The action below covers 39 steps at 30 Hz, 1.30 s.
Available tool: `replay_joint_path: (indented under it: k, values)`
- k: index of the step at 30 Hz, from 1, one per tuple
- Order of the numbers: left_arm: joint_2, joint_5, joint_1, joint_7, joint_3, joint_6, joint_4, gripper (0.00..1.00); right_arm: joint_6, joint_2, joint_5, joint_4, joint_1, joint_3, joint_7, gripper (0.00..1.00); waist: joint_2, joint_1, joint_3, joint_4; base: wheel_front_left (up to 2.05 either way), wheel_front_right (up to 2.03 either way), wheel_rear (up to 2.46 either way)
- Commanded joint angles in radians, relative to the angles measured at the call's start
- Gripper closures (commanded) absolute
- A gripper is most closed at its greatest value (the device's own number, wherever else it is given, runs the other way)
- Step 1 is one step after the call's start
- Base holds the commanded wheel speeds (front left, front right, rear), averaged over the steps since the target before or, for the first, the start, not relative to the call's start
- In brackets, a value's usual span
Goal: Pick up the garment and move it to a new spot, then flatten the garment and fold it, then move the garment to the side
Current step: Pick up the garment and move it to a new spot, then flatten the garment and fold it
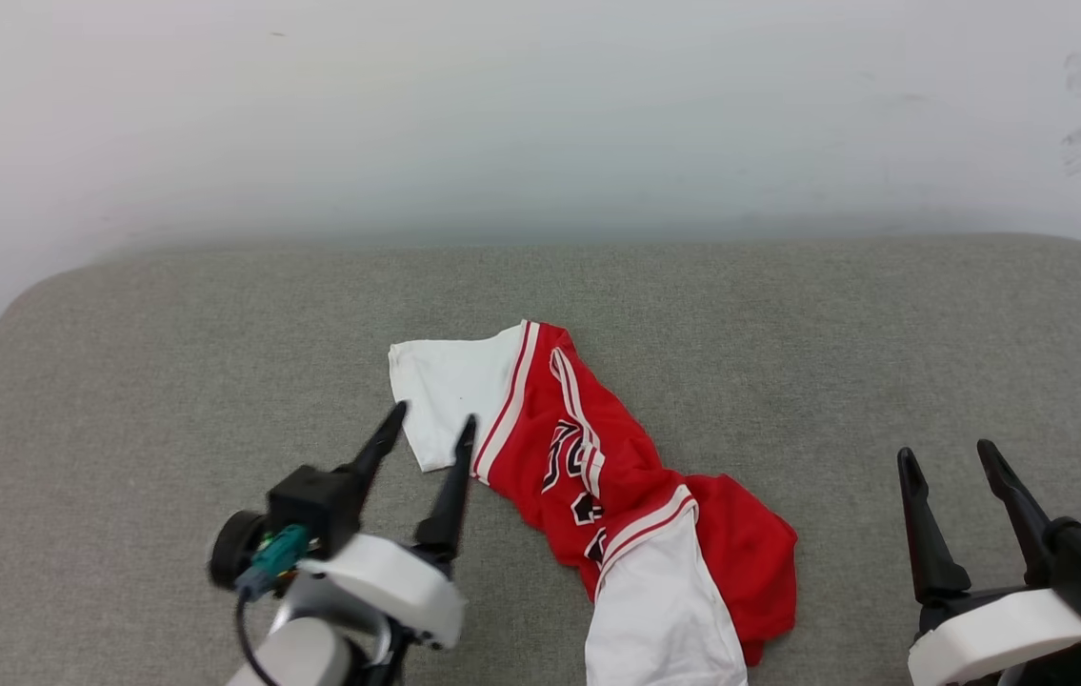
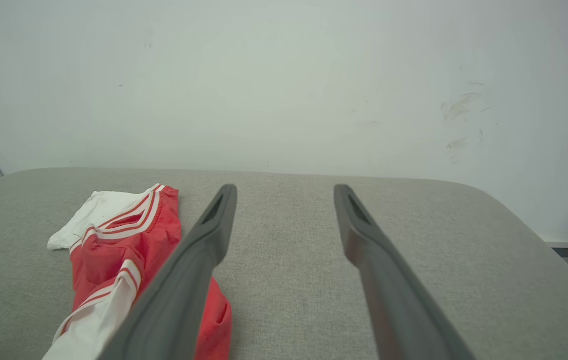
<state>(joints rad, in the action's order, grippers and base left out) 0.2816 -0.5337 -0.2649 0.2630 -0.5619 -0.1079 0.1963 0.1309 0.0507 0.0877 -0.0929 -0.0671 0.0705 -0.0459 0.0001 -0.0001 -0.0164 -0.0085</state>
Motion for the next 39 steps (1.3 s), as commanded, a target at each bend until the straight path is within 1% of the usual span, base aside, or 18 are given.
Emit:
replay_joint_path:
  k: [1,6,10,15,22,25,26,28,31,39]
  values:
    - [0.014,0.005,0.026,0.002,0.024,-0.011,-0.005,0.00,0.000,-0.001,0.004,-0.002,-0.015,-0.001,0.003,0.00,-0.0001,0.0001,-0.003,0.000,0.00,0.00,0.00]
    - [0.054,0.016,0.106,0.002,0.131,-0.042,-0.027,0.00,0.000,-0.001,0.008,-0.005,-0.030,-0.003,0.007,0.00,-0.0001,0.0001,-0.017,0.002,0.00,0.00,0.00]
    - [0.079,0.023,0.165,0.002,0.194,-0.053,-0.044,0.00,0.000,-0.001,0.011,-0.008,-0.042,-0.006,0.010,0.00,-0.0001,0.0001,-0.027,0.001,0.00,0.00,0.00]
    - [0.083,0.039,0.218,0.002,0.217,-0.046,-0.061,0.00,0.000,-0.001,0.012,-0.008,-0.050,-0.011,0.018,0.00,-0.0001,0.0001,-0.035,0.002,0.00,0.00,0.00]
    - [0.080,0.046,0.223,0.002,0.225,-0.036,-0.068,0.00,0.000,-0.001,0.027,0.001,-0.048,-0.018,0.033,0.00,-0.0001,0.0001,-0.028,0.000,0.00,0.00,0.00]
    - [0.079,0.050,0.222,0.002,0.230,-0.035,-0.076,0.00,0.000,-0.001,0.007,0.013,-0.022,-0.080,0.070,0.00,-0.0001,0.0001,-0.023,-0.001,0.00,0.00,0.00]
    - [0.079,0.051,0.219,0.002,0.230,-0.035,-0.078,0.00,0.000,0.000,0.017,0.020,-0.015,-0.105,0.090,0.00,-0.0001,0.0001,-0.021,0.001,0.00,0.00,0.00]
    - [0.077,0.055,0.215,0.002,0.227,-0.038,-0.079,0.00,0.000,0.033,0.011,0.029,0.009,-0.160,0.135,0.00,-0.0001,0.0001,-0.015,0.005,0.00,0.00,0.00]
    - [0.074,0.054,0.201,0.002,0.224,-0.034,-0.079,0.00,0.000,0.085,0.038,0.047,0.047,-0.279,0.205,0.00,-0.0001,0.0001,-0.004,0.017,0.00,0.00,0.00]
    - [0.046,0.067,0.169,0.002,0.212,-0.016,-0.073,0.00,0.000,0.235,0.195,0.084,0.126,-0.626,0.425,0.00,-0.0001,0.0001,0.018,0.070,0.00,0.00,0.00]
